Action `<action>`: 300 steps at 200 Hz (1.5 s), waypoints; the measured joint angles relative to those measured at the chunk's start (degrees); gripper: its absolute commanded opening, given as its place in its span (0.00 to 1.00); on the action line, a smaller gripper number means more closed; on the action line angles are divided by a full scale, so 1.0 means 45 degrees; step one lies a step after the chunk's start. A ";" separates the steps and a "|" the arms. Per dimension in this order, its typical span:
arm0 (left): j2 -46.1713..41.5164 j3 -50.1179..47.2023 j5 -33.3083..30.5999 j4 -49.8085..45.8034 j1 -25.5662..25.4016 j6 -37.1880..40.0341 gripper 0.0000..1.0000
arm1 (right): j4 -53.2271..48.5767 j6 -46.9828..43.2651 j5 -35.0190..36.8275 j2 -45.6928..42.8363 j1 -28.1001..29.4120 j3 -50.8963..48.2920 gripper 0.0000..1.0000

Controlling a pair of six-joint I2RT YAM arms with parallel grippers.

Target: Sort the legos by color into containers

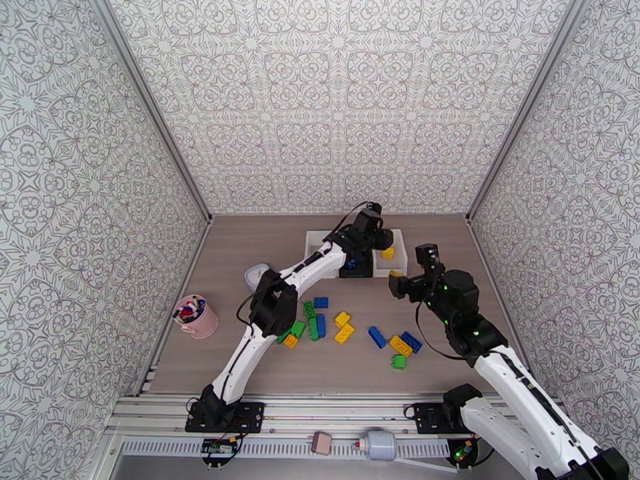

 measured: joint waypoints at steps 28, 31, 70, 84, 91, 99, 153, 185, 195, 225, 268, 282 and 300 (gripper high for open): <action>0.0617 0.0801 0.0058 -0.0233 0.0185 0.0233 0.38 | -0.0282 0.0044 0.0185 -0.0015 0.0000 0.0000 0.94; 0.0656 0.0855 0.0058 -0.0248 0.0204 0.0243 0.39 | -0.0301 0.0044 0.0214 -0.0015 0.0000 0.0000 0.94; 0.0845 0.1001 0.0223 -0.0374 0.0340 0.0413 0.55 | -0.0563 0.0141 0.0364 -0.0015 0.0000 0.0005 0.94; 0.0845 0.1083 0.0345 -0.0408 0.0355 0.0525 0.63 | -0.0617 0.0175 0.0432 -0.0010 0.0000 0.0005 0.94; 0.0845 0.1122 0.0393 -0.0432 0.0355 0.0588 0.68 | -0.0670 0.0194 0.0495 -0.0010 0.0000 0.0005 0.93; 0.0840 0.1141 0.0466 -0.0432 0.0355 0.0690 0.73 | -0.0738 0.0223 0.0588 -0.0010 0.0000 0.0005 0.93; -0.0665 -0.0826 0.1365 -0.0461 0.0355 0.1564 0.91 | -0.1685 0.1277 0.1889 -0.0525 -0.0005 -0.0010 0.92; -0.3327 -0.4245 0.2594 0.0588 0.0403 0.2560 0.95 | -0.2463 0.2127 0.2312 -0.1073 -0.0005 -0.0097 0.92; -0.4172 -0.5246 0.3045 0.0967 0.0418 0.2953 0.95 | -0.2861 0.2477 0.2370 -0.1083 -0.0005 -0.0097 0.92; -0.6659 -0.8170 0.4279 0.2079 0.0423 0.4396 0.98 | -0.4303 0.3959 0.2701 -0.1409 -0.0005 -0.0340 0.92; -0.9510 -1.1953 0.5741 0.3060 0.0204 0.6203 1.00 | -0.6931 0.5790 0.2943 -0.1914 -0.0005 -0.0529 0.98; -1.0292 -1.2881 0.6013 0.3065 0.0000 0.6892 1.00 | -0.7791 0.6309 0.2905 -0.1753 -0.0005 -0.0495 1.00; -1.1380 -1.4110 0.6397 0.3070 -0.0291 0.8004 1.00 | -0.8718 0.7009 0.2705 -0.1039 -0.0010 -0.0321 1.00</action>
